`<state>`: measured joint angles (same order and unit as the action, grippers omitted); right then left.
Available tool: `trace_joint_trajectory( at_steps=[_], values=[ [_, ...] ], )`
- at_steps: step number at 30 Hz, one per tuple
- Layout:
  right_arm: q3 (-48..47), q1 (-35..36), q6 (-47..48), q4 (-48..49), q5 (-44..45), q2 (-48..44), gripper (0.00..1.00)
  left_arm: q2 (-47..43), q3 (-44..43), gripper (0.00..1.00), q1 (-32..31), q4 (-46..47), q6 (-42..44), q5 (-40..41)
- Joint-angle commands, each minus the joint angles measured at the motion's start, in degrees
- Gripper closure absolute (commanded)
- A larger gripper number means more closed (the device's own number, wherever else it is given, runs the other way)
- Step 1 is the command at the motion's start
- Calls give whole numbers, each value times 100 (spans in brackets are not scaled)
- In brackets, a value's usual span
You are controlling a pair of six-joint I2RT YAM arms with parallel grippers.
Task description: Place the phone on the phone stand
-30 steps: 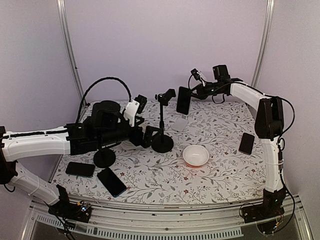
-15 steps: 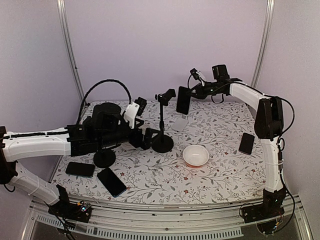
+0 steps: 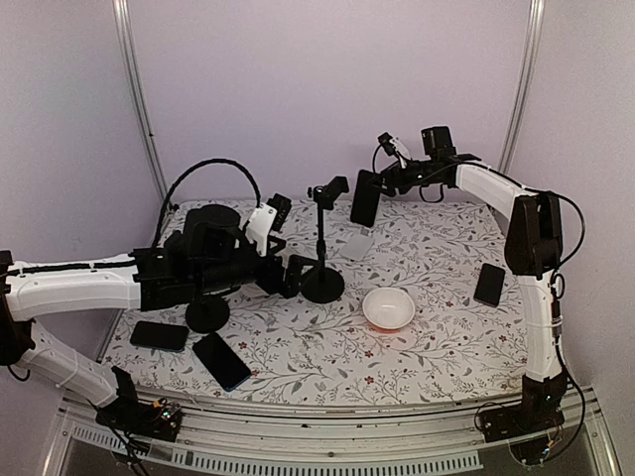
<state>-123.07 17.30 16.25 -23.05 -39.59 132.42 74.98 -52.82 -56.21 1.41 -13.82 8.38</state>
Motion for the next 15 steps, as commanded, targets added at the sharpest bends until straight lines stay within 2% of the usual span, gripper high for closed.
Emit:
trace_joint_trajectory(
  at_steps=[1, 10, 15],
  values=[
    [-165, 41, -8, 76, 93, 19, 22, -62, 52, 1, -11, 147, -75, -14],
    [-86, 39, 17, 29, 276, -276, 1, -37, 62, 1, -8, 158, -83, 38],
    [248, 37, 58, 27, 349, -801, 1, -28, 76, 1, -10, 166, -77, 118]
  ],
)
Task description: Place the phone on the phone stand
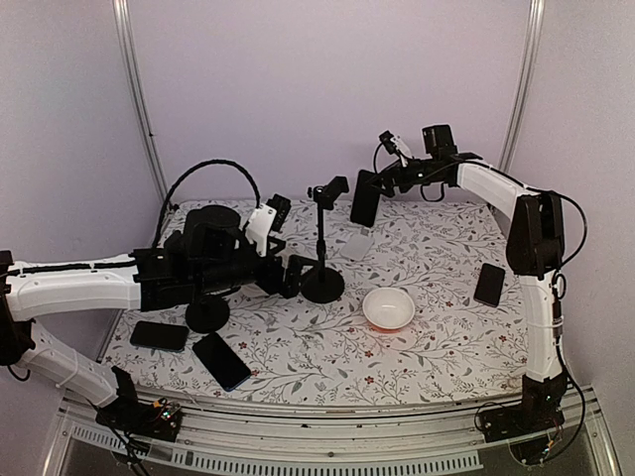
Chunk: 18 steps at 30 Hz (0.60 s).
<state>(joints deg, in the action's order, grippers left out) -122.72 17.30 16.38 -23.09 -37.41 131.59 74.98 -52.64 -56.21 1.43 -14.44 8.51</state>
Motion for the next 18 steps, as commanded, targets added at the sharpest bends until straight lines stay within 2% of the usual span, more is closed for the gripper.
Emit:
trace_joint_trajectory(
  at_steps=[1, 8, 12, 18],
  values=[
    [338, 32, 61, 33, 151, -860, 1, -33, 61, 1, -8, 164, -8, 123],
    [1598, -27, 260, -11, 460, -2121, 1, 26, 133, 1, -3, 226, -21, 598],
    [2351, -212, 440, -409, 701, -2832, 1, 111, 151, 1, 6, 216, -91, 988],
    [3753, -723, 737, -1081, 1397, -3804, 1, 421, 96, 1, 27, 322, 81, 806]
  ],
)
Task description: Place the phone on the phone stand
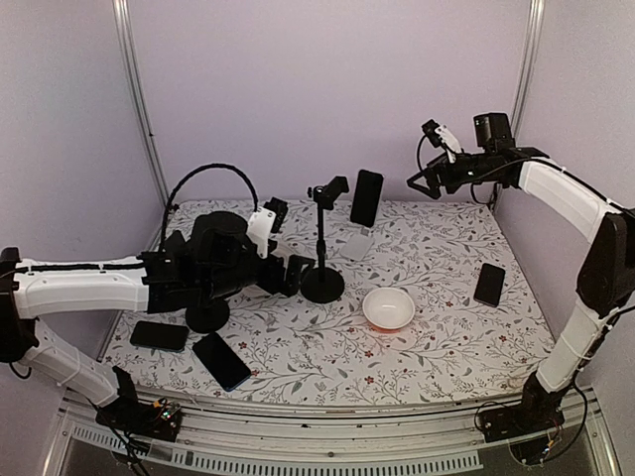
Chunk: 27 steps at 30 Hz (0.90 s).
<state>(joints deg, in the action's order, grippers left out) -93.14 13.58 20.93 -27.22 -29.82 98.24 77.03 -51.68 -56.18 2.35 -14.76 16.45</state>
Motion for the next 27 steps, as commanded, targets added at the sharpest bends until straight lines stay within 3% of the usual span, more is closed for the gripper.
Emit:
trace_joint_trajectory(
  at_steps=[1, 8, 13, 19, 27],
  values=[
    [1093, -470, 323, -690, 747, -620, 1, 284, 0, 1, 27, 279, 134, -54],
    [2521, -1128, 365, -1028, 1770, -1309, 1, 769, 119, 3, 19, 718, 81, -417],
    [3126, -1644, 315, -1355, 2239, -1258, 1, 1076, -31, 4, 3, 688, 168, -655],
    [2952, -2406, 94, -1890, 1675, -304, 1, 1121, 32, 4, -6, 757, 236, -764],
    [2328, -2621, -9, -2147, 1556, 688, 1, 1136, 136, 4, 0, 758, 293, -742]
  ],
)
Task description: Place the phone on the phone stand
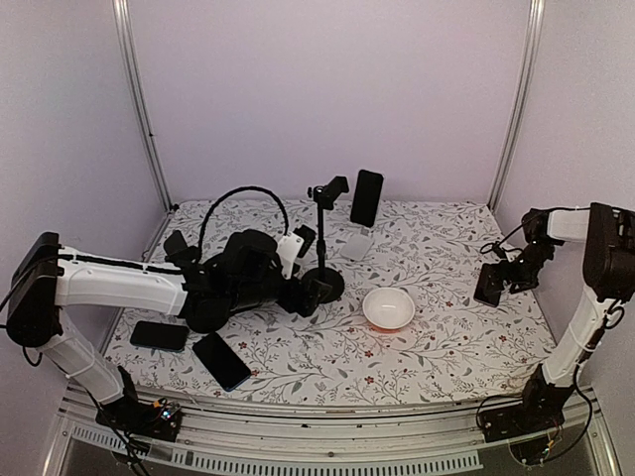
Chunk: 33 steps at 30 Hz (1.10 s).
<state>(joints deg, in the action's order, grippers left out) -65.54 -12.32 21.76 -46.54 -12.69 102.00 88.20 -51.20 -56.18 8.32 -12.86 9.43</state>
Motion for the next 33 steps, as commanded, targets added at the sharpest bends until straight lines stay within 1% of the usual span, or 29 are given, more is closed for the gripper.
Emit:
trace_joint_trajectory(
  at_steps=[1, 9, 13, 16, 18, 24, 33],
  values=[
    [-593, -40, -93, -254, -194, 421, 1, 21, 96, 4, 2, 164, 100, -27],
    [-1490, -68, -20, -347, -228, 1374, 1, 26, 90, 4, 9, 115, 130, 46],
    [-1978, -64, -26, -611, -753, 1763, 1, -18, 84, 4, 7, 67, 152, 106],
    [-2230, 63, 24, -757, -1246, 1895, 1, -31, 76, 4, 9, 39, 161, 129],
    [-2248, 276, 143, -772, -1265, 1905, 1, -24, 54, 4, 10, 7, 153, 119],
    [-1836, 996, 285, -355, -425, 1741, 1, -31, -20, 4, 7, -58, 112, 123],
    [-690, 1423, 236, 318, 969, 991, 1, -35, -22, 4, -12, -58, -23, 98]
  ],
)
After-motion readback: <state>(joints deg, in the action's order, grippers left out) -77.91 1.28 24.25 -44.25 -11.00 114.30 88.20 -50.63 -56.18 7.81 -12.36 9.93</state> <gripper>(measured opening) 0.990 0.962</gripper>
